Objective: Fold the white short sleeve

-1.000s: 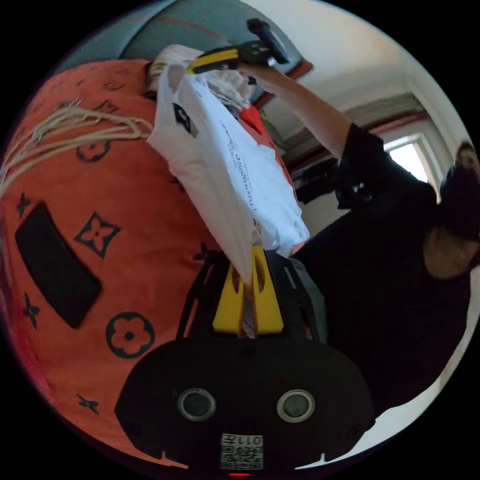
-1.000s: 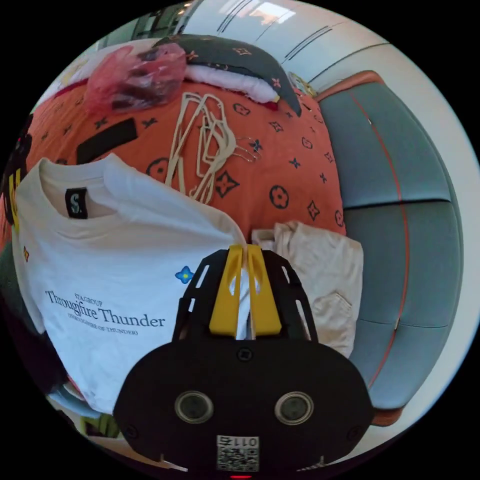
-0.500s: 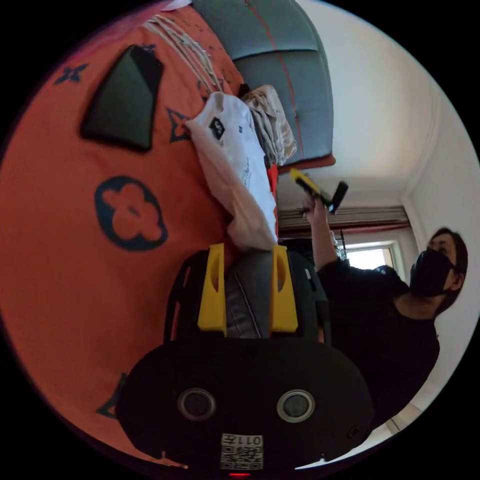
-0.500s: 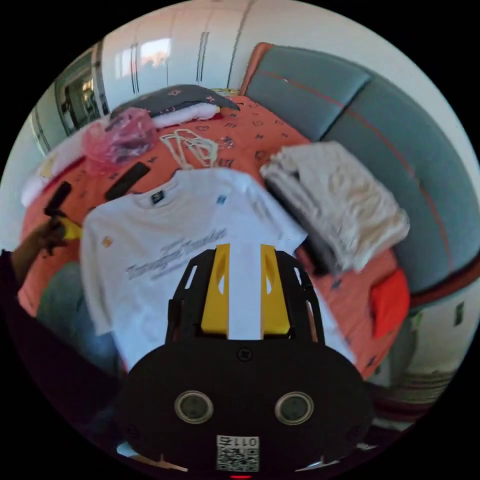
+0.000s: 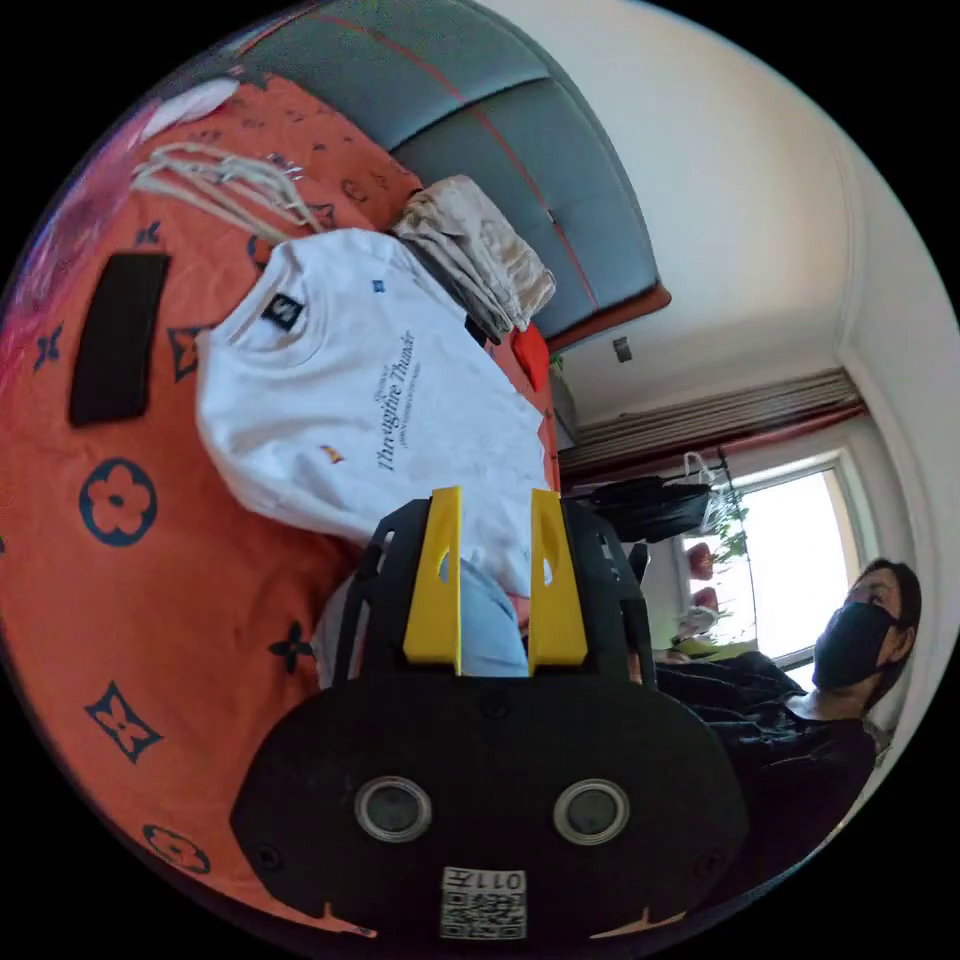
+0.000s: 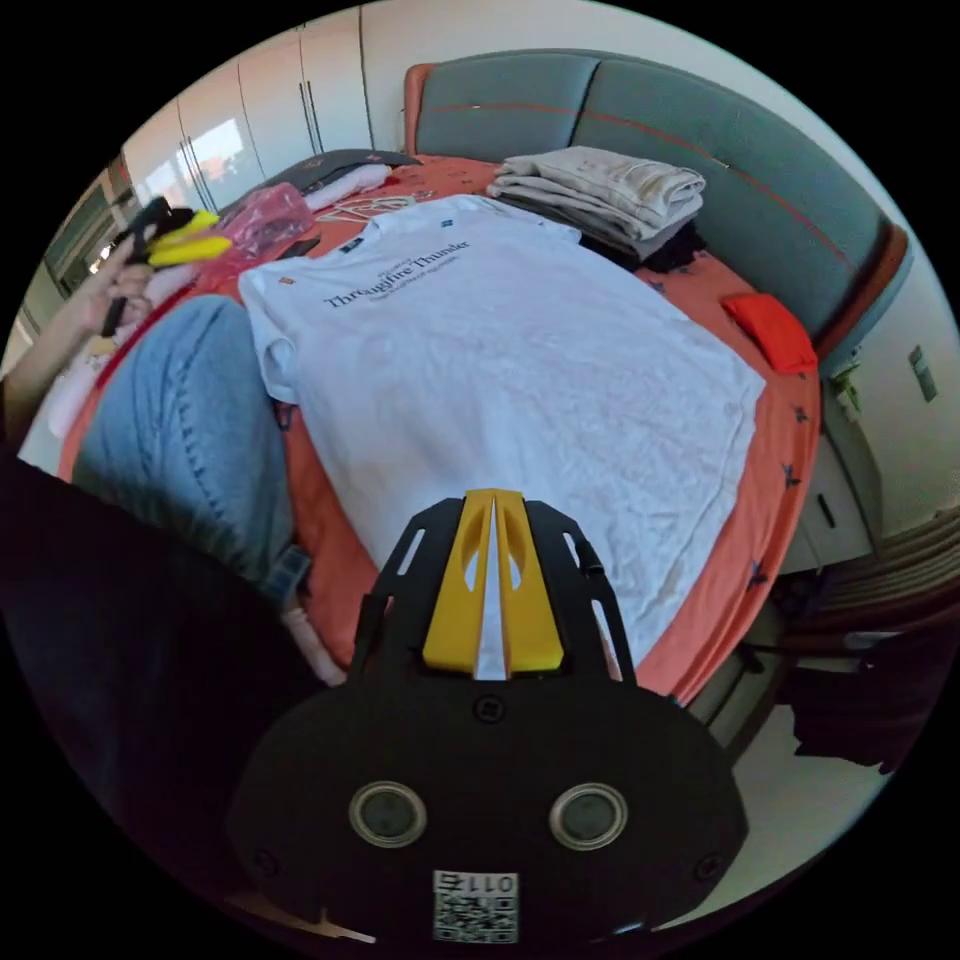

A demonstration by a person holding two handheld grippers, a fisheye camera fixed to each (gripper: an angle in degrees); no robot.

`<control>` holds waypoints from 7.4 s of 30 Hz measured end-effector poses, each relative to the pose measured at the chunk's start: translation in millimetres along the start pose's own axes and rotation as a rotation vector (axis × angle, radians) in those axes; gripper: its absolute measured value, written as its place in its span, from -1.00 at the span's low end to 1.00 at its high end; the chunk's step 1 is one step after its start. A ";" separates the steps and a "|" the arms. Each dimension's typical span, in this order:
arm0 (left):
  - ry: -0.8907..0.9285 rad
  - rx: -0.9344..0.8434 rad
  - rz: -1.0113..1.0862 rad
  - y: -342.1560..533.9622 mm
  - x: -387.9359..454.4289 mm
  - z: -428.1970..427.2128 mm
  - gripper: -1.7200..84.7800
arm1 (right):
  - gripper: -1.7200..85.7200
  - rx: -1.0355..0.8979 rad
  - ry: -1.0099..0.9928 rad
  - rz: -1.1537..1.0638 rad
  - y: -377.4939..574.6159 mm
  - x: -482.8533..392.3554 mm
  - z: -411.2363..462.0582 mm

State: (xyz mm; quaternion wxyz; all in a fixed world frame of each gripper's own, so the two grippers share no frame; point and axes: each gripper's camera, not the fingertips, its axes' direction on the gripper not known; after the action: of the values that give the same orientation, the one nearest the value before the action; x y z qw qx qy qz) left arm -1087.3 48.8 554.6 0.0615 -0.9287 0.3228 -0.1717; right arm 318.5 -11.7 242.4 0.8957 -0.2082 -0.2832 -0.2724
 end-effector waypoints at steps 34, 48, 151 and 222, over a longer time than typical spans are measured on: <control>0.063 0.185 -0.031 156.5 38.4 -1.8 -0.94 | -0.71 0.039 -0.083 -0.483 -60.7 -240.6 10.8; -0.018 0.304 -0.109 181.7 24.8 -32.7 -0.95 | -0.88 -0.027 -0.137 -0.736 -130.9 -262.6 41.0; 0.141 0.051 0.205 -355.5 -68.8 72.6 -0.81 | -0.76 0.201 -0.153 -0.025 -362.2 108.3 94.5; -0.209 -0.093 0.123 -373.3 -91.9 121.4 -0.75 | -0.81 -0.140 -0.213 0.244 -502.9 115.1 154.7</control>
State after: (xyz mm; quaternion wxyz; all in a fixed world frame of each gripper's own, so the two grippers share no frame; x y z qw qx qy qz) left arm -895.1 398.9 499.6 0.0622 -0.9219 0.3785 -0.0550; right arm 32.5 -357.5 540.3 0.8703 -0.3306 -0.3295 -0.1574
